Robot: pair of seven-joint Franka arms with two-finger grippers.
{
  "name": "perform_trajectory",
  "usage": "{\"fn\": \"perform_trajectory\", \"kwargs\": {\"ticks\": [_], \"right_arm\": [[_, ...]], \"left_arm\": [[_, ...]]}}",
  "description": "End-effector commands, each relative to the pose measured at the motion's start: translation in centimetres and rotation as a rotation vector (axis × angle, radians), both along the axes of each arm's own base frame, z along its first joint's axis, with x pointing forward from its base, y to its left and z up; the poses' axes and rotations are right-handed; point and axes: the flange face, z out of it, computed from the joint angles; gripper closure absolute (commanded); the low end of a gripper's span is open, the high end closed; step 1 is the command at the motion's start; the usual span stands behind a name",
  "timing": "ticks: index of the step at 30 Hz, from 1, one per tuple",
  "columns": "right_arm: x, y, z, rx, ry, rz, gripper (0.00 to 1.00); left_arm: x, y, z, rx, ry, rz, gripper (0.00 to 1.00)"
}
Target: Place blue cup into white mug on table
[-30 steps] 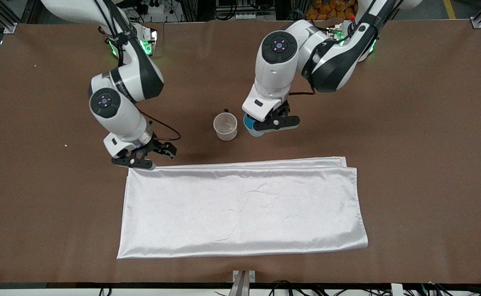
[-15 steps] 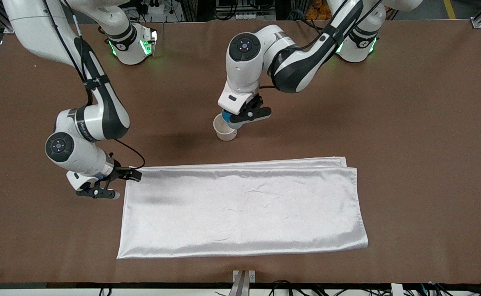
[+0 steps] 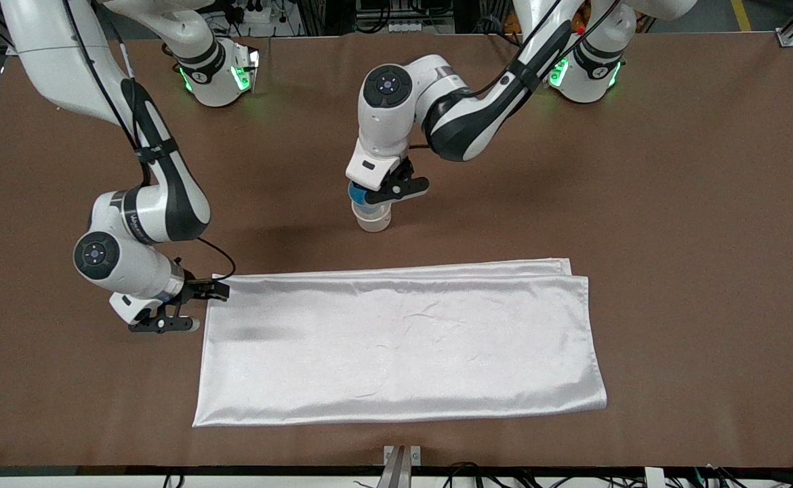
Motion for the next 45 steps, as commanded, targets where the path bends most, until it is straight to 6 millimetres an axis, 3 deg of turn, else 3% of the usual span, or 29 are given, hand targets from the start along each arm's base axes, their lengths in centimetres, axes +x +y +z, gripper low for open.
{"fn": "perform_trajectory", "kwargs": {"ticks": [1,11,15,18,20,22,26,34,42,45], "right_arm": [[-3.0,-2.5,1.7,-0.003,0.004,0.055,0.00],[-7.4,-3.1,0.8,-0.004,-0.037,0.132,0.00],[-8.2,-3.9,0.5,-0.004,-0.038,0.158,0.00],[-8.8,-4.0,0.8,-0.005,-0.036,0.169,0.00],[-9.4,-4.0,0.9,-0.005,-0.030,0.170,0.00],[-10.1,-4.0,1.4,-0.006,-0.027,0.171,0.00],[-11.3,-4.0,2.3,-0.007,-0.028,0.173,0.00],[-13.2,-4.3,3.8,-0.010,-0.015,0.180,0.00],[-14.6,-5.6,4.3,-0.011,-0.013,0.203,0.00],[-15.0,-6.3,4.5,-0.011,-0.015,0.214,0.00]], "left_arm": [[-0.6,-1.2,-1.9,0.007,0.001,0.009,1.00],[-0.7,-1.3,-2.7,0.015,0.004,0.015,1.00],[-0.4,-1.1,-2.7,0.012,0.005,0.019,0.75],[-0.1,-0.9,-3.0,0.017,0.005,0.023,0.63],[-0.1,-0.9,-3.0,0.015,0.004,0.023,0.47],[0.0,-0.8,-3.1,0.017,0.003,0.026,0.37],[0.5,-0.9,-2.3,0.005,-0.008,0.031,0.01],[1.6,-0.5,0.6,-0.020,-0.054,0.032,0.00],[3.3,1.2,4.4,0.013,-0.182,-0.020,0.00],[5.1,2.9,5.7,0.017,-0.211,-0.019,0.00]]}}
